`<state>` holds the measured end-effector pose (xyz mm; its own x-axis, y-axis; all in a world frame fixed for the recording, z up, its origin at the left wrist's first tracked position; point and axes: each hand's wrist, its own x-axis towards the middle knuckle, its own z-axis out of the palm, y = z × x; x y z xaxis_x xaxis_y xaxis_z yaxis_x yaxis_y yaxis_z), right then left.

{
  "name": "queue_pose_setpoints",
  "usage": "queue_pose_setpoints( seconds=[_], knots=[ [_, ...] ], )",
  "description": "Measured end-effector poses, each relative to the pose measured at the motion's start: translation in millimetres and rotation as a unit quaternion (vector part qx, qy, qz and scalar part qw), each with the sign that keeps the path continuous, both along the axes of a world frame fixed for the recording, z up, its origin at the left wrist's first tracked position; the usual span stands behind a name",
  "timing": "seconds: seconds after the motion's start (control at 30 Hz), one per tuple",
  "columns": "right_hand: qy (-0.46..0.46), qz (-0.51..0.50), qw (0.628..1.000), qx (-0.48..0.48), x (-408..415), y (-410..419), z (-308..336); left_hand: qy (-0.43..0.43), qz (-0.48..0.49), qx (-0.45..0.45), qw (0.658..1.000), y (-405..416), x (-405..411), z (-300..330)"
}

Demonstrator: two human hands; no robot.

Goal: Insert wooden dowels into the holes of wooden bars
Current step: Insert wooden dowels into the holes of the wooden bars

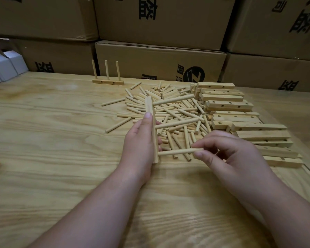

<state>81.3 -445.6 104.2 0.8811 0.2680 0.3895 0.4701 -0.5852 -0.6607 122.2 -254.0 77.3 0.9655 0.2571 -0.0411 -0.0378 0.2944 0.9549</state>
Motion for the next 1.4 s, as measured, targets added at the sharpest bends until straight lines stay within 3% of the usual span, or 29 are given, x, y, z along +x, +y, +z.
queue_pose_setpoints(
  seconds=[0.37, 0.6, 0.77, 0.93, 1.1, 1.2, 1.3, 1.4],
  knots=[
    [0.029, -0.018, 0.998, 0.056, 3, 6, -6, -0.009, -0.007, 0.009, 1.000, 0, 0, -2],
    [0.056, 0.025, 0.988, 0.143, -3, 13, -8, 0.007, -0.010, -0.131, 0.991, 7, 4, 0],
    [0.035, -0.026, 0.984, 0.172, -3, 22, -11, -0.023, -0.047, -0.210, 0.976, 4, 6, 3],
    [0.003, -0.095, 0.954, 0.284, -1, 25, -7, -0.051, -0.133, -0.218, 0.966, 2, 2, 5],
    [-0.079, -0.179, 0.932, 0.306, -1, 14, 14, -0.052, -0.161, -0.216, 0.962, 1, 4, 3],
    [-0.130, -0.180, 0.949, 0.223, 3, 14, 37, -0.051, -0.158, -0.213, 0.963, 2, 6, -1],
    [-0.117, -0.135, 0.983, 0.050, 19, 25, 71, -0.052, -0.149, -0.217, 0.963, 2, 8, -2],
    [-0.112, -0.085, 0.985, -0.097, 43, 37, 106, -0.055, -0.141, -0.220, 0.964, 3, 11, -3]
  ],
)
